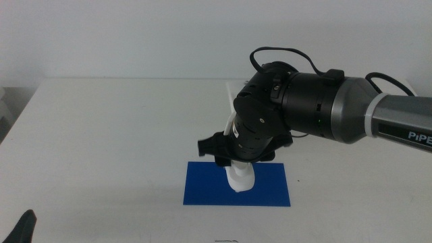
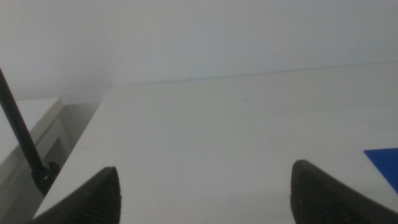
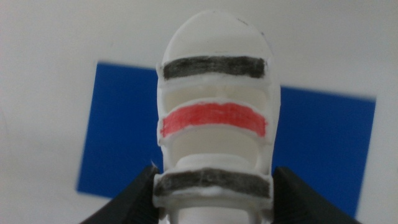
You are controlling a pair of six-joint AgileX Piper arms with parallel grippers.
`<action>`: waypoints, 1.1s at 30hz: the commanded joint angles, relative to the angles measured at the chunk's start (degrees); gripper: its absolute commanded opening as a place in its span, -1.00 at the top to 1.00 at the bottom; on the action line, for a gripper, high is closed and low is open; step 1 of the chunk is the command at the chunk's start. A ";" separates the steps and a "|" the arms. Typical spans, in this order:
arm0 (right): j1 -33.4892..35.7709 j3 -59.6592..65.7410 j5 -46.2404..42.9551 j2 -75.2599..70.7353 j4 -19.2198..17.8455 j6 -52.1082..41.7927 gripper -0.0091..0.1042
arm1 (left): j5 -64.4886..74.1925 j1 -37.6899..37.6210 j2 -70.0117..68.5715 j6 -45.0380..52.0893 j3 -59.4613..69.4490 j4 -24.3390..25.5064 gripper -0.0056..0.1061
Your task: Use one arm to grab the shoe from the table and place it on the mat.
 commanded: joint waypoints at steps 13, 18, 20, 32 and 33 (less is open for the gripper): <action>0.18 -1.40 -0.56 -3.08 -1.82 -51.91 0.86 | -4.76 -0.15 -1.08 -0.84 -0.19 -0.49 -0.78; 0.18 -1.40 -1.93 -3.08 -2.21 -52.08 0.86 | -4.76 -0.15 -1.08 -0.84 -0.19 -0.49 -0.78; 0.12 -1.40 -3.21 -3.08 -2.46 -52.65 0.86 | -4.76 -0.15 -1.08 -0.84 -0.19 -0.49 -0.78; -3.69 -1.40 -7.32 -2.29 2.83 -65.84 0.86 | -4.76 -0.15 -1.08 -0.84 -0.19 -0.49 -0.78; -3.99 -1.40 -7.03 -2.12 3.68 -68.01 0.86 | -4.76 -0.15 -1.08 -0.84 -0.19 -0.49 -0.78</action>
